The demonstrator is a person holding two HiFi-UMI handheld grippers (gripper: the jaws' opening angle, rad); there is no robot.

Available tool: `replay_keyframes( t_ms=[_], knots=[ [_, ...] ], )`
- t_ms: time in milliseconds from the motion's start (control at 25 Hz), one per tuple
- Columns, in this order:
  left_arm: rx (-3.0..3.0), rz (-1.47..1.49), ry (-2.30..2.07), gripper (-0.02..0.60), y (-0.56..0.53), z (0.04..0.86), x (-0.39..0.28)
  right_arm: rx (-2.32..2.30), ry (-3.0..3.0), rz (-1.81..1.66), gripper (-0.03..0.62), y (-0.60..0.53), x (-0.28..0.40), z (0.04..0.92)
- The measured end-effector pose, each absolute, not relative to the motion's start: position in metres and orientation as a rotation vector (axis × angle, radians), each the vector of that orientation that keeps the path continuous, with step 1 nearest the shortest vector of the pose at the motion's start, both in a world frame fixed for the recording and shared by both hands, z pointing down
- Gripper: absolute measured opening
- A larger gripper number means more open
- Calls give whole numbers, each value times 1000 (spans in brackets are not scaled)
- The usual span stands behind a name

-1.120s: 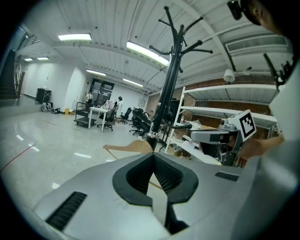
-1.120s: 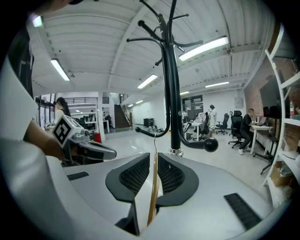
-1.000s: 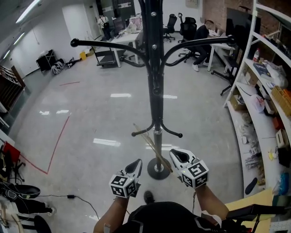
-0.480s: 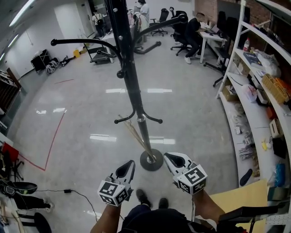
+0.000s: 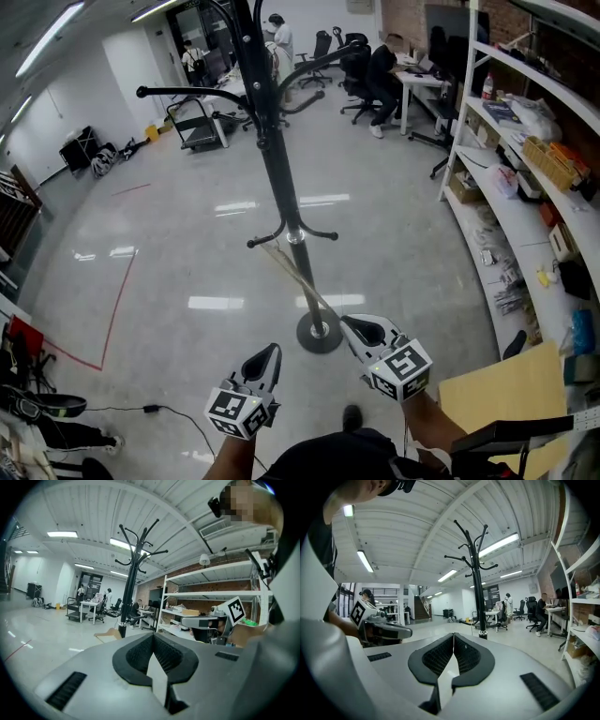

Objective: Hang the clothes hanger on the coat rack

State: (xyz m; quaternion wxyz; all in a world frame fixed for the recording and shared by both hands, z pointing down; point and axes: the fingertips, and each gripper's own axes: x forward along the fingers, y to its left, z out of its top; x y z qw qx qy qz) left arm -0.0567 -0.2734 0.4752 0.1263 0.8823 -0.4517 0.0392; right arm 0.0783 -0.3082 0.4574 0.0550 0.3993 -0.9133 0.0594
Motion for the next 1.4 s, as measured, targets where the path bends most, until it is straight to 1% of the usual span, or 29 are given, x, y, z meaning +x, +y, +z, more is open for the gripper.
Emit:
replay_keyframes(
  t_ms=[240, 440, 760, 1200, 1400],
  knots=[
    [2634, 105, -1253, 2, -220, 475, -88, 1299, -2696, 161, 9, -252, 52, 454],
    [2683, 83, -1199, 2, -168, 487, -116, 1330, -2629, 141, 9, -184, 23, 455],
    [2677, 1, -1146, 2, -103, 476, -122, 1379, -2590, 128, 9, -108, 22, 438],
    [2632, -44, -1209, 0, 8, 450, -89, 1374, -2659, 137, 9, 11, 61, 429],
    [2642, 38, -1219, 2, 78, 451, -57, 1372, -2686, 170, 9, 69, 95, 435]
  ],
)
